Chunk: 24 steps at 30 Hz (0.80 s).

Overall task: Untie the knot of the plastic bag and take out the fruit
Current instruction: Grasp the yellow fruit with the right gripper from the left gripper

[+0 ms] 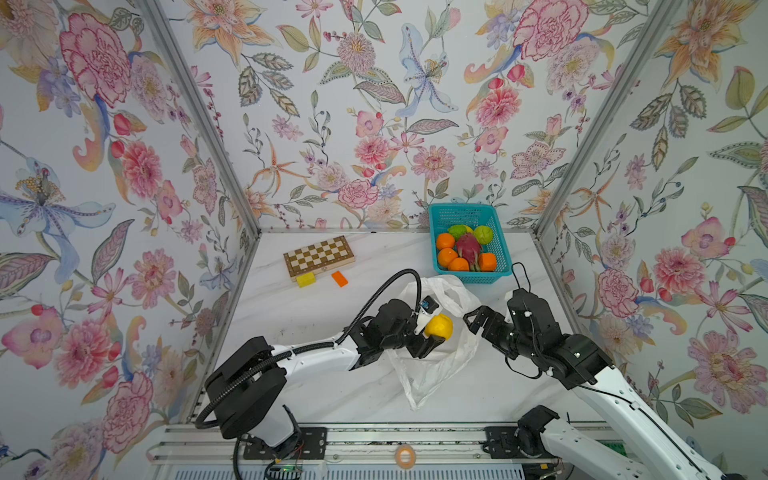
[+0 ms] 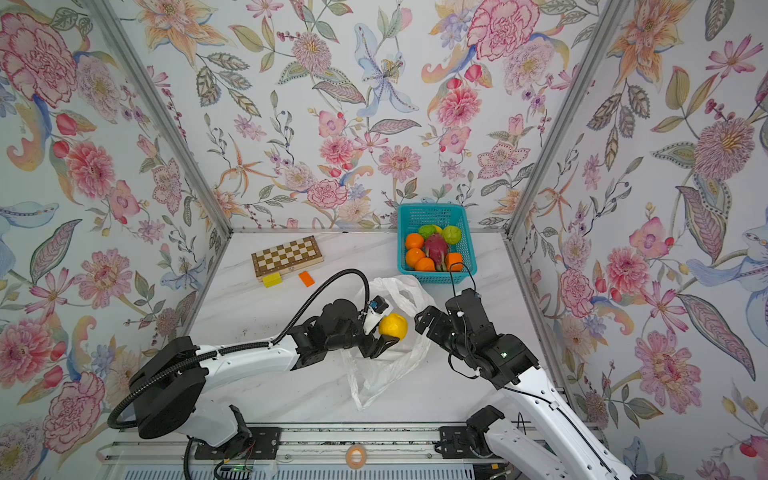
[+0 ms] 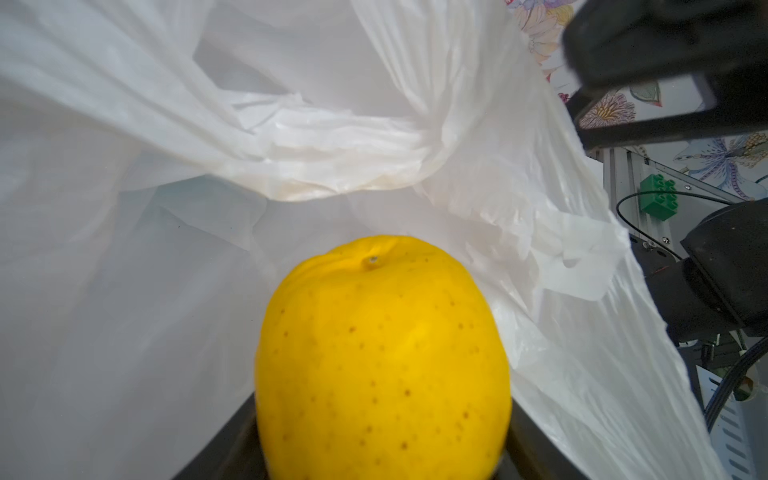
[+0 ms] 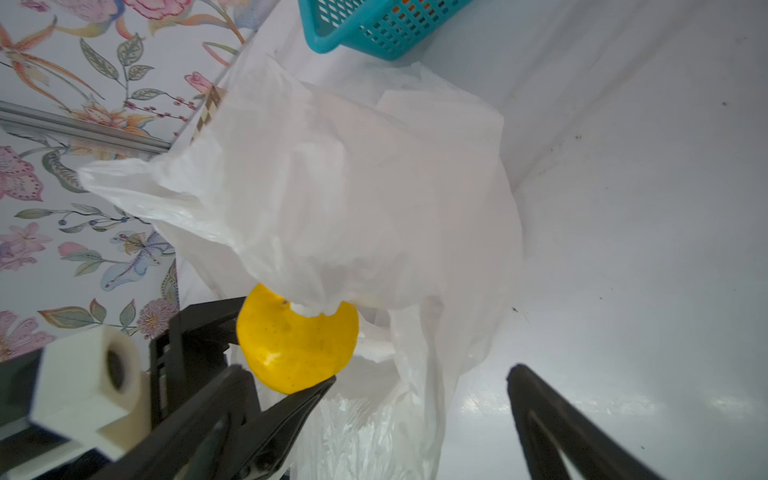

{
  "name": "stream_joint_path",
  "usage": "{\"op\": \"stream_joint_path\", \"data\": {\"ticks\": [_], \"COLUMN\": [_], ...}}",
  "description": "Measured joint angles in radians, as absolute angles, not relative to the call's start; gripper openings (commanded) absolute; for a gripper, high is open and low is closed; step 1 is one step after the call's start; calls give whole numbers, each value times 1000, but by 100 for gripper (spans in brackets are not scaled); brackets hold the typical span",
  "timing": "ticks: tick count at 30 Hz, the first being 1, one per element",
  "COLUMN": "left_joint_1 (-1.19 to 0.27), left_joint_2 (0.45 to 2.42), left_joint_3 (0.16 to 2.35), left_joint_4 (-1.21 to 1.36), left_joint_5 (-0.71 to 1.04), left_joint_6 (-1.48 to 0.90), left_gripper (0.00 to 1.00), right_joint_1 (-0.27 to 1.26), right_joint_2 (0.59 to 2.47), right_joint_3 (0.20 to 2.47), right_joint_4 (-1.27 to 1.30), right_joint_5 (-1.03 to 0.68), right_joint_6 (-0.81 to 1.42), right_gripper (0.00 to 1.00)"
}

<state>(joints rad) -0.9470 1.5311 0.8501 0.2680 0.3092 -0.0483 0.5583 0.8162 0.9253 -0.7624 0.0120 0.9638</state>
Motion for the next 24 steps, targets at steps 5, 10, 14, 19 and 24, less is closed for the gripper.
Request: {"op": "stream_joint_path", "data": {"ticks": [5,10,14,19,24], "left_joint_1": [-947,-947,-936,-922,-914], "left_joint_2": [1492,1454,1419,1390,1374], "left_joint_3": [833,833,834,873,937], "left_joint_4": [282,299,315,316,314], "left_joint_5": [310,310,310,310,313], "left_joint_6": [-48,-48,-44,-41,-41], "left_gripper": [59,59,59,60,60], "right_joint_1": [558,558,558,558,561], "right_joint_2": [836,900,950,990,1024], "right_joint_3": [1036,1108,1134,1140,1143], "right_joint_4": [-741,-686,-656,-638,-601], "right_joint_5": [8,-44,-103,-174,-240], "right_joint_6": [923,873,830,785,758], "right_gripper": [99,99,99,99,94]}}
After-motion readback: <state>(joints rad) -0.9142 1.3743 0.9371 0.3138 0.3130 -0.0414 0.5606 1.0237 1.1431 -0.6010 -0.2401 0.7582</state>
